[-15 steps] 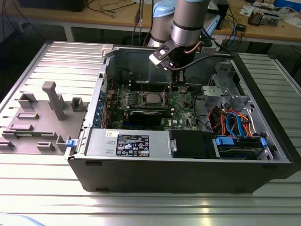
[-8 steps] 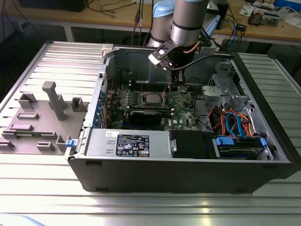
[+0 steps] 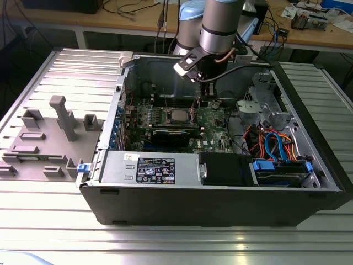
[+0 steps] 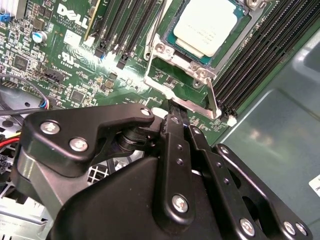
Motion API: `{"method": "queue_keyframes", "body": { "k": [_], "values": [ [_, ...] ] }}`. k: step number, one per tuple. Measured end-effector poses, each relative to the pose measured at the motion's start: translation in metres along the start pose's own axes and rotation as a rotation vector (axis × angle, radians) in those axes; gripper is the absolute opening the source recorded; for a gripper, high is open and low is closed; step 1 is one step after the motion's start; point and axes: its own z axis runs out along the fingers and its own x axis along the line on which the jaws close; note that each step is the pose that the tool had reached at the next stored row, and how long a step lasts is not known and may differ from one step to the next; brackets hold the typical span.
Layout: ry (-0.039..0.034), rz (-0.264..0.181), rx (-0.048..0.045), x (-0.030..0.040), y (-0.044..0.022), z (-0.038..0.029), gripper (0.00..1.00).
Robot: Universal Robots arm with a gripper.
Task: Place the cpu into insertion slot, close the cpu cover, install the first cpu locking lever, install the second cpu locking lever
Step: 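Close the cpu cover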
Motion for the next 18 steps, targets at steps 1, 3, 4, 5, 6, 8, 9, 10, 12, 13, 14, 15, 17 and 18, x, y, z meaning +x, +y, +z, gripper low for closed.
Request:
{"method": "queue_keyframes", "body": {
  "k": [1,3,4,5,6,8,9,10,12,13,14,15,17,18],
  "values": [
    [0.0001,0.000,0.0000,0.0000,-0.0002,0.0000,0.11],
    [0.0000,0.000,0.0000,0.0000,-0.0018,0.0000,0.11],
    [0.0000,0.000,0.0000,0.0000,-0.0023,0.0000,0.11],
    [0.0000,0.000,0.0000,0.0000,-0.0023,0.0000,0.11],
    [0.0000,0.000,0.0000,0.0000,-0.0025,0.0000,0.11],
    [0.0000,0.000,0.0000,0.0000,-0.0028,0.0000,0.11],
    [0.0000,0.000,0.0000,0.0000,-0.0029,0.0000,0.11],
    [0.0001,0.000,0.0000,0.0000,-0.0030,0.0000,0.11],
    [0.0000,0.000,0.0000,0.0000,-0.0034,0.0000,0.11],
    [0.0000,0.000,0.0000,0.0000,-0.0037,0.0000,0.11],
    [0.0001,0.000,-0.0001,0.0001,-0.0039,0.0000,0.11],
    [0.0000,0.000,0.0000,0.0001,-0.0040,0.0000,0.11],
    [0.0000,0.000,0.0000,0.0000,-0.0043,-0.0001,0.11],
    [0.0001,0.000,0.0000,0.0001,-0.0045,0.0000,0.11]
  ]
}}
